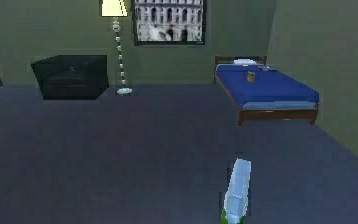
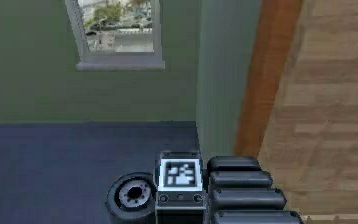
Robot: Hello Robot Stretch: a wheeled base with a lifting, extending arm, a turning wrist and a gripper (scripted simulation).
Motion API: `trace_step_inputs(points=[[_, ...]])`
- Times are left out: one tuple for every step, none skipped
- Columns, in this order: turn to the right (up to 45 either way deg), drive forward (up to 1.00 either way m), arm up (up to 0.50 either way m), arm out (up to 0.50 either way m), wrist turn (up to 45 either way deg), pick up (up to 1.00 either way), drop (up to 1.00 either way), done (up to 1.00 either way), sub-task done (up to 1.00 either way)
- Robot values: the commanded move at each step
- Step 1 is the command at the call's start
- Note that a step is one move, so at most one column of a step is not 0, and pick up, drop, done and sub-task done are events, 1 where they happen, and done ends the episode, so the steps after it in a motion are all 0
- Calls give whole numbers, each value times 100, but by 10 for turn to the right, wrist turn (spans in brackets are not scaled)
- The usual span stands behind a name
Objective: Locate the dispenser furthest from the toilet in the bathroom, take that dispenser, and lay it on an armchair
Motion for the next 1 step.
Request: trace_step_inputs(points=[[-300, 0, 0, 0, 0, 0, 0, 0, 0]])
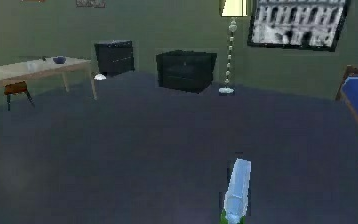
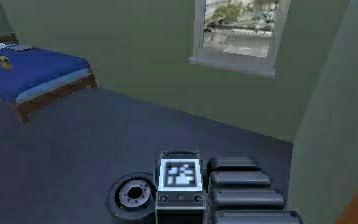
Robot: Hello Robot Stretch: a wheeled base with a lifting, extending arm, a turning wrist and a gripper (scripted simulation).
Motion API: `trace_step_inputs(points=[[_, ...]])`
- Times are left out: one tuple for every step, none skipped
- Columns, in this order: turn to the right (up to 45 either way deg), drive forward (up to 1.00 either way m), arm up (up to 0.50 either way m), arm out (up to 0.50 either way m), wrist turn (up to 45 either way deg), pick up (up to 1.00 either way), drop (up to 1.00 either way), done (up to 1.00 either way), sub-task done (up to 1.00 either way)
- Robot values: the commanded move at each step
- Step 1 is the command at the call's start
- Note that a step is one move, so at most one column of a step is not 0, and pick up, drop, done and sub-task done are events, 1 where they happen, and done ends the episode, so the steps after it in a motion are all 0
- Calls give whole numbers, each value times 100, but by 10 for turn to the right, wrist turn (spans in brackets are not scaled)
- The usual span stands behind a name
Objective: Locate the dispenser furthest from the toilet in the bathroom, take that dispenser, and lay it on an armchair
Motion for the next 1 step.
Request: trace_step_inputs(points=[[0, 100, 0, 0, 0, 0, 0, 0, 0]])
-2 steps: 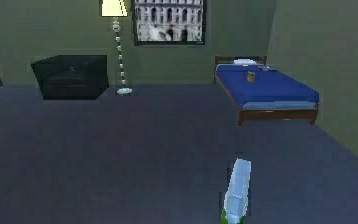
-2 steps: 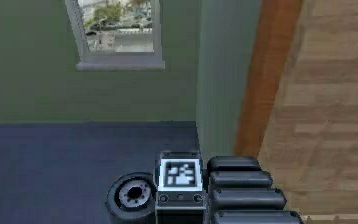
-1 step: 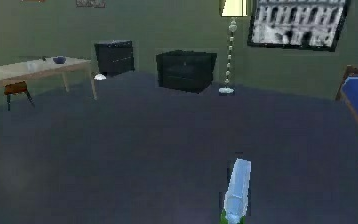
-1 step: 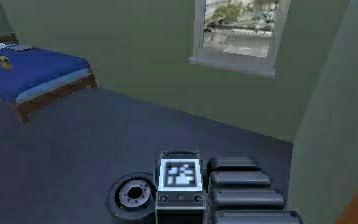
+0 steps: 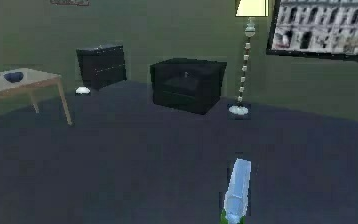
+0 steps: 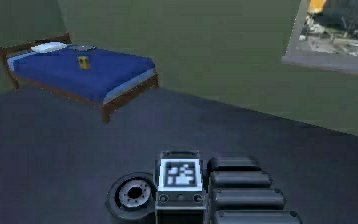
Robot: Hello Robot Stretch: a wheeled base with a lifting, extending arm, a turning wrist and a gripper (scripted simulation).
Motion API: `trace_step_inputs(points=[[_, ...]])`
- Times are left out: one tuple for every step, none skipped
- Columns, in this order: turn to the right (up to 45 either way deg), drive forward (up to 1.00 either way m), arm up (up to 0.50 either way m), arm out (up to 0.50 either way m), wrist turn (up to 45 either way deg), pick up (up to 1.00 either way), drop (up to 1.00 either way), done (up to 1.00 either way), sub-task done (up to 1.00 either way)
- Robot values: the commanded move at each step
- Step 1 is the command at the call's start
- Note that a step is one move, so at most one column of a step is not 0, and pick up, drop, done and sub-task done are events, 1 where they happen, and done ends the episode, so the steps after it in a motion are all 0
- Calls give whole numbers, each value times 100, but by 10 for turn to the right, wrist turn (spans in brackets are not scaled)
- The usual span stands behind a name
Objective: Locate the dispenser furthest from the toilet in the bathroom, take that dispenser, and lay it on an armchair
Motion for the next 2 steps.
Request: trace_step_inputs(points=[[-30, 0, 0, 0, 0, 0, 0, 0, 0], [0, 100, 0, 0, 0, 0, 0, 0, 0]])
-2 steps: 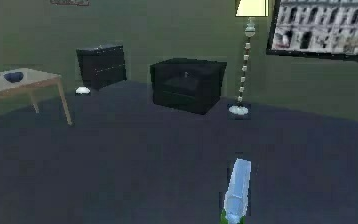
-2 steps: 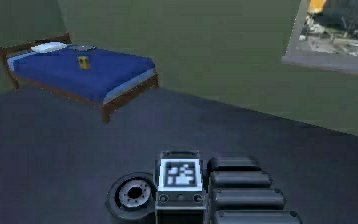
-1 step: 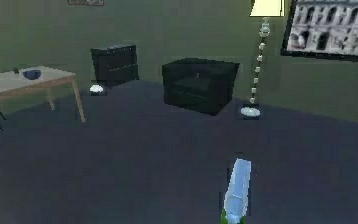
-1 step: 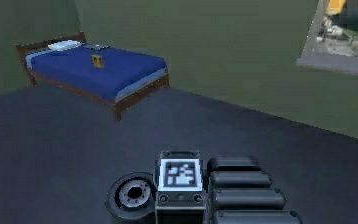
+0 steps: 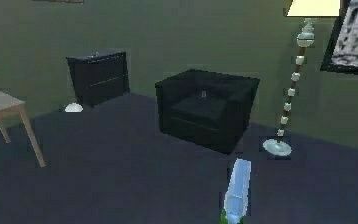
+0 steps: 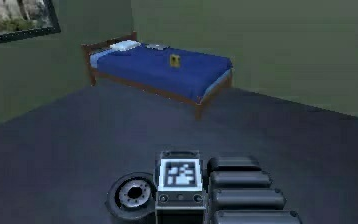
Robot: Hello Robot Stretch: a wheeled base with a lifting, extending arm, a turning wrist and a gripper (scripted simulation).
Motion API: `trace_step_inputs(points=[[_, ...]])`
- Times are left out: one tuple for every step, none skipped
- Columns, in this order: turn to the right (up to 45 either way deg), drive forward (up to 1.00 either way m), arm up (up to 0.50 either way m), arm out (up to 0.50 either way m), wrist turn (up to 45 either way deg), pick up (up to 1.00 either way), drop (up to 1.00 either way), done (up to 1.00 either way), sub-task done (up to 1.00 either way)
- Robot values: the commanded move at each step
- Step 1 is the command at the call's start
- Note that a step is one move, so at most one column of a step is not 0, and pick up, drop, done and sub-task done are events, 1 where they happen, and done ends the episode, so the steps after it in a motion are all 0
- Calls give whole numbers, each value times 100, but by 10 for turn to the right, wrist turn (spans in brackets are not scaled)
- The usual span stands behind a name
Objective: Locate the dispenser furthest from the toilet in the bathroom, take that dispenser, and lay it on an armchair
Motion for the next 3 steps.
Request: trace_step_inputs(points=[[0, 100, 0, 0, 0, 0, 0, 0, 0], [0, 80, 0, 0, 0, 0, 0, 0, 0], [-240, 0, 0, 0, 0, 0, 0, 0, 0]])
